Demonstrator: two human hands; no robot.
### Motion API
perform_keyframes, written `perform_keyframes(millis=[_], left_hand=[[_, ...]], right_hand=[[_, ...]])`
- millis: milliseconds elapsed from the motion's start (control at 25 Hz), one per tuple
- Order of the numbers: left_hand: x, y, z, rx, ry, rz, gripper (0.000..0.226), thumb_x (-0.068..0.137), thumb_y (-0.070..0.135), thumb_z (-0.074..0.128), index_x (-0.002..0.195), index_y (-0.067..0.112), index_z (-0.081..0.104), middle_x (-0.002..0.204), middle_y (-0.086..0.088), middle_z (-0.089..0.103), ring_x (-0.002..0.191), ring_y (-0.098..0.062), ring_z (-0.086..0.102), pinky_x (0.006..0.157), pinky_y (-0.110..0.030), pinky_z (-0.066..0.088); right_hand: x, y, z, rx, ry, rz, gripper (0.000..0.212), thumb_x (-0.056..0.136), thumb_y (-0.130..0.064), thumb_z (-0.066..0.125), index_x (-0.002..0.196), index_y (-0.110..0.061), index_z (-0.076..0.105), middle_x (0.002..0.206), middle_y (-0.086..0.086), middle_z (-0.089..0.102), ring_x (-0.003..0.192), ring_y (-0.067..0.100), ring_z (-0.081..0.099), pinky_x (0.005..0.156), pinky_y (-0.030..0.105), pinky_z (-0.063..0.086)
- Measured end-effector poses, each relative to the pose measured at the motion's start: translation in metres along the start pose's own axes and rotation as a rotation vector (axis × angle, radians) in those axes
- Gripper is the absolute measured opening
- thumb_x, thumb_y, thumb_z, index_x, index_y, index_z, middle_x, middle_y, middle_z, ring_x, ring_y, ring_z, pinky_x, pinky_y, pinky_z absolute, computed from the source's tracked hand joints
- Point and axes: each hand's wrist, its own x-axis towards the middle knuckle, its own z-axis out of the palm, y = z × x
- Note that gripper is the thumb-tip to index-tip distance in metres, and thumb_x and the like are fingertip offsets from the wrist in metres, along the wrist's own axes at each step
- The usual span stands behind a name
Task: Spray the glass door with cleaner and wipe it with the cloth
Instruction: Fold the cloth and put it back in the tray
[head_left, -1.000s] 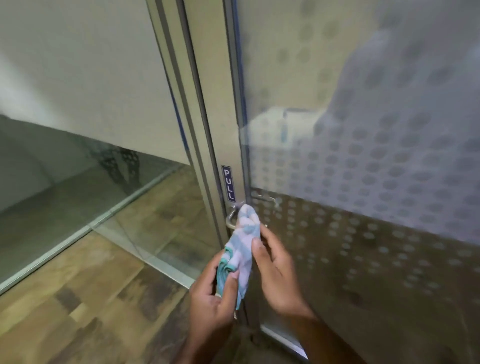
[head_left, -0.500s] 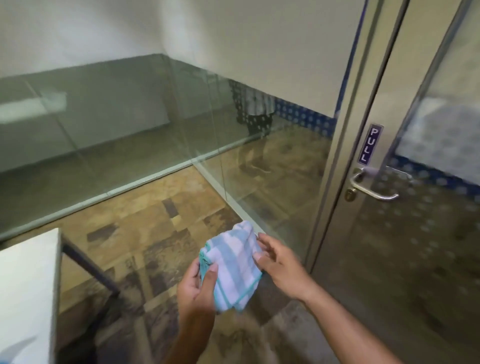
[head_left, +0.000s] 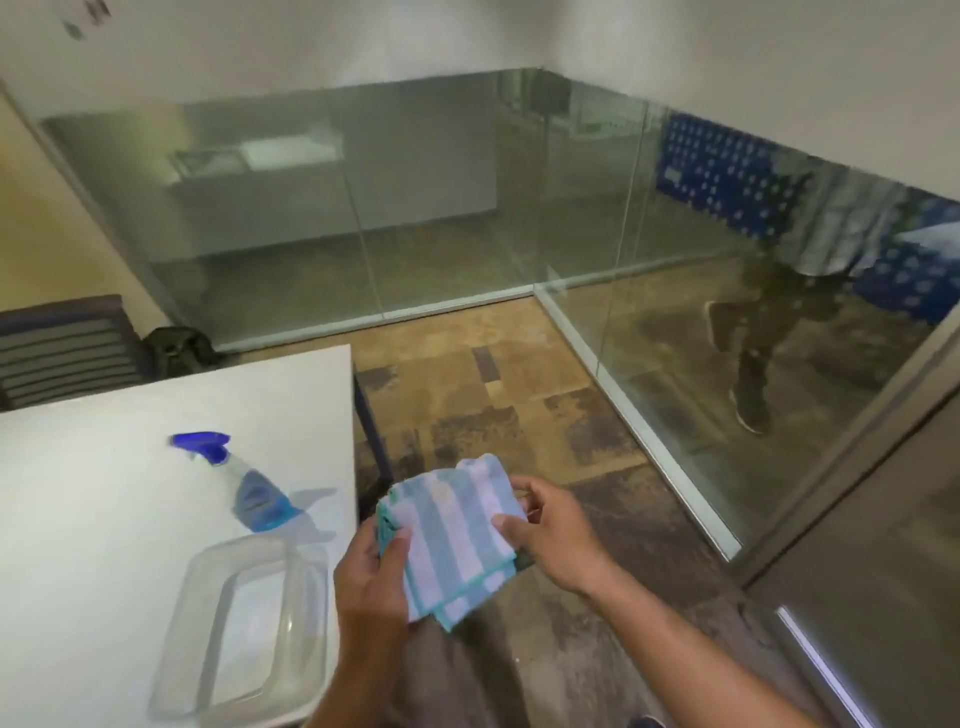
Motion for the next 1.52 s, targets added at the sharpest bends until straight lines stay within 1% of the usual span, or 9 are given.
perform_keyframes(millis=[240,440,640,800,1000,1160,1320,1400,1520], left_hand=[[0.019,-0.013,-0.128,0.160,0.254,-0.113,0.017,0.108,0.013,0.059,0.116,0.019,0.073,0.108,-0.001,0.075,0.097,-0.013,0.068,0.086,-0.037,0.056],[0.045,-0.024,-0.209,0.253,0.411,-0.180,0.020,0.101,0.005,0.058,0.102,0.018,0.073,0.097,0.003,0.076,0.089,-0.018,0.069,0.070,-0.029,0.055],[0.093,-0.045,-0.260,0.444,0.457,-0.240,0.032,0.100,0.009,0.058,0.127,0.016,0.075,0.117,0.002,0.077,0.106,-0.022,0.070,0.091,-0.039,0.057],[0.128,-0.072,-0.277,0.639,0.364,-0.271,0.032,0.103,0.008,0.059,0.130,0.013,0.074,0.114,0.004,0.073,0.102,-0.017,0.064,0.090,-0.030,0.048],[0.150,-0.102,-0.289,0.828,0.157,-0.363,0.016,0.101,0.019,0.062,0.108,0.014,0.077,0.098,0.001,0.075,0.086,-0.020,0.065,0.080,-0.034,0.050],[0.160,-0.109,-0.305,0.997,0.002,-0.356,0.031,0.092,0.044,0.064,0.111,0.025,0.079,0.087,-0.004,0.077,0.083,-0.028,0.070,0.078,-0.046,0.061],[0.164,-0.123,-0.319,1.339,-0.147,-0.149,0.035,0.102,0.051,0.060,0.121,0.027,0.078,0.119,-0.003,0.072,0.106,-0.028,0.062,0.086,-0.039,0.051],[0.165,-0.134,-0.321,1.386,-0.245,-0.141,0.037,0.104,0.047,0.060,0.130,0.026,0.074,0.146,-0.006,0.058,0.127,-0.030,0.055,0.099,-0.042,0.047],[0.166,-0.149,-0.326,1.462,-0.383,-0.169,0.038,0.106,0.044,0.057,0.137,0.024,0.066,0.175,-0.012,0.024,0.151,-0.036,0.035,0.118,-0.049,0.037]], right_hand=[[0.010,-0.029,0.140,-0.096,-0.225,0.023,0.020,0.091,-0.015,0.079,0.108,-0.015,0.070,0.098,0.001,0.075,0.083,0.014,0.068,0.062,0.017,0.048],[0.028,-0.050,0.244,-0.116,-0.424,0.093,0.024,0.097,-0.021,0.076,0.111,-0.016,0.058,0.105,0.002,0.069,0.080,0.011,0.065,0.047,0.008,0.044],[0.057,-0.059,0.317,-0.231,-0.571,0.079,0.074,0.096,-0.022,0.073,0.157,-0.028,0.031,0.124,0.012,0.073,0.086,0.014,0.067,0.051,0.008,0.044],[0.080,-0.047,0.351,-0.373,-0.658,0.034,0.079,0.096,-0.020,0.070,0.162,-0.027,0.028,0.145,0.009,0.062,0.120,0.029,0.064,0.094,0.035,0.057],[0.090,-0.034,0.371,-0.588,-0.715,0.074,0.056,0.094,-0.034,0.071,0.141,-0.029,0.039,0.119,0.005,0.066,0.099,0.028,0.067,0.077,0.036,0.055],[0.092,-0.021,0.386,-0.774,-0.739,0.042,0.048,0.095,-0.044,0.067,0.132,-0.028,0.041,0.114,0.004,0.067,0.097,0.028,0.067,0.087,0.040,0.056],[0.087,-0.013,0.400,-0.941,-0.708,-0.049,0.030,0.099,-0.047,0.063,0.121,-0.030,0.051,0.109,-0.001,0.069,0.094,0.022,0.061,0.100,0.045,0.041],[0.079,-0.009,0.405,-1.063,-0.682,-0.089,0.015,0.101,-0.032,0.059,0.115,-0.029,0.055,0.109,0.000,0.071,0.103,0.024,0.061,0.101,0.048,0.037],[0.068,-0.005,0.413,-1.192,-0.633,-0.082,0.029,0.095,-0.006,0.051,0.116,-0.025,0.056,0.109,0.005,0.073,0.113,0.028,0.056,0.098,0.049,0.033]])
